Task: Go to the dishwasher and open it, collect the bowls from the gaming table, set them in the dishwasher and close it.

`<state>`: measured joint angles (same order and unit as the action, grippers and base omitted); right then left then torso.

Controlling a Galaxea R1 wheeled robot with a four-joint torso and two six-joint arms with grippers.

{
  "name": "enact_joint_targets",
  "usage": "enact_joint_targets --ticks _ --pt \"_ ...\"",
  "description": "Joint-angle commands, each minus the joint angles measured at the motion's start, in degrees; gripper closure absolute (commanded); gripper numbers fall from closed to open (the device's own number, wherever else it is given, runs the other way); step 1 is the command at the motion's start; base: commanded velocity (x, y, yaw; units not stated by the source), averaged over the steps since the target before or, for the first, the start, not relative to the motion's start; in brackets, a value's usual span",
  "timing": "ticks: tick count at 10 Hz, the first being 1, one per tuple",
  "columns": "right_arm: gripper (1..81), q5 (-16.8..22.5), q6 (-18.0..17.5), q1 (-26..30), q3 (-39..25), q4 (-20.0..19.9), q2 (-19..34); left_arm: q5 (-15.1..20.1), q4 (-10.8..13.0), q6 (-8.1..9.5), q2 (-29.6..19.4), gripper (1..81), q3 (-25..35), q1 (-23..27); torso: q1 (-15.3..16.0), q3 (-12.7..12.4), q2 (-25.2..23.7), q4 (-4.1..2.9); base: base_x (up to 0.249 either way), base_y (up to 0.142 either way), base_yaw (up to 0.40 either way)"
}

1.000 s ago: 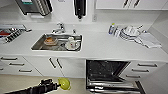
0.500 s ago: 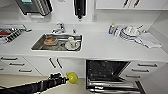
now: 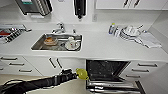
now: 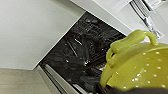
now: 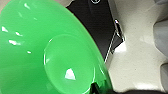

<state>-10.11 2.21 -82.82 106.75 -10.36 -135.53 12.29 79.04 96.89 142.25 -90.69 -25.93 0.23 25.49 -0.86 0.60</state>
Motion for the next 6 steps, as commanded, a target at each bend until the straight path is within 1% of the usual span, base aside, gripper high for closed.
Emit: enact_joint_targets --ticks 1,2,6 --pt "81.1 4.22 0.43 0.77 -1.30 0.52 2.26 4.48 0.15 -0.21 2.94 81.1 0.51 9.45 0.00 0.00 0.00 0.00 0.000 0.000 0.000" --pt "81.1 4.22 0.43 0.77 -1.21 0.52 2.00 6.51 0.23 -0.82 5.14 81.1 0.42 9.62 0.00 0.00 0.02 0.00 0.000 0.000 0.000" --pt "81.1 4.22 0.43 1.03 -1.03 0.52 1.47 10.47 0.58 -1.27 12.53 81.1 0.77 9.62 0.02 0.02 0.02 0.00 0.000 0.000 0.000"
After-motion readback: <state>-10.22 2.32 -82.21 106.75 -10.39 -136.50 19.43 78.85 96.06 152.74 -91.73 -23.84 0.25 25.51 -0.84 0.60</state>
